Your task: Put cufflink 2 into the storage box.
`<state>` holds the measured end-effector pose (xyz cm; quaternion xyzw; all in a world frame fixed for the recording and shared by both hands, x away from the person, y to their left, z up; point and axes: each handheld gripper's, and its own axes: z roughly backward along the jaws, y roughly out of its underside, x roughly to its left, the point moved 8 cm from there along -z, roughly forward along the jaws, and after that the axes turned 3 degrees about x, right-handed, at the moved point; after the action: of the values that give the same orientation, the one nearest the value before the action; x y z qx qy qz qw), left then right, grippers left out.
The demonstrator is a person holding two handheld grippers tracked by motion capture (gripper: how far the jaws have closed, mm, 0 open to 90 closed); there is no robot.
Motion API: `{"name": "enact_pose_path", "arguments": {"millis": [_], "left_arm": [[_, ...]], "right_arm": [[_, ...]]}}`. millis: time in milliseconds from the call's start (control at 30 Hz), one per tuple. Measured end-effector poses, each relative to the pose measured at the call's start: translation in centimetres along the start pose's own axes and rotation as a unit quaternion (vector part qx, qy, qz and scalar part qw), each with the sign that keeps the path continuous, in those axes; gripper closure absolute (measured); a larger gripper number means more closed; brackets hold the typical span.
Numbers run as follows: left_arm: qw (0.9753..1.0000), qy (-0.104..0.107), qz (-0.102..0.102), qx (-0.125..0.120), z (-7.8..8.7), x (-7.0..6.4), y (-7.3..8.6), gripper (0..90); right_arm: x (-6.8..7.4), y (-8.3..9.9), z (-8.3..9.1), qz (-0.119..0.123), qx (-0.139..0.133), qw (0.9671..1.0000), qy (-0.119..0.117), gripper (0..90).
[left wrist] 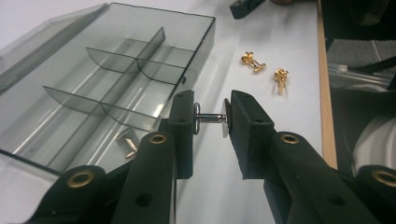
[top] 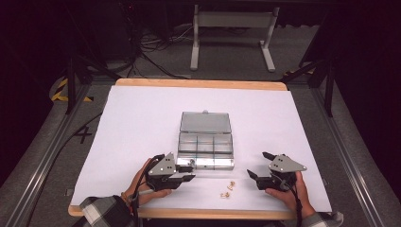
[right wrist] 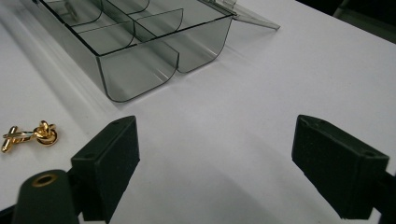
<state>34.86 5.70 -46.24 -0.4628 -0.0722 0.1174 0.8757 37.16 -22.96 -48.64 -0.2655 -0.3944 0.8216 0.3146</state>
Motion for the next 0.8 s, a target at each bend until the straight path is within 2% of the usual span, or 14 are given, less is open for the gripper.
{"name": "enact_pose_path", "arguments": {"millis": [333,567,800], "left_arm": [[0.9996,-0.023,-0.001,-0.017,0.8,1.1,-0.9,71.7],[0.9987,-0.040,0.007,-0.030,1.4,2.3,-1.4,71.7],[0.9980,-0.048,0.017,-0.038,1.3,3.6,-1.7,71.7]], "right_arm": [[0.0,0.0,0.1,0.005,-0.007,1.0000,0.005,15.2],[0.0,0.0,0.1,0.004,-0.007,1.0000,0.004,15.1],[0.1,0.0,0.1,0.002,-0.004,1.0000,0.005,14.9]]}}
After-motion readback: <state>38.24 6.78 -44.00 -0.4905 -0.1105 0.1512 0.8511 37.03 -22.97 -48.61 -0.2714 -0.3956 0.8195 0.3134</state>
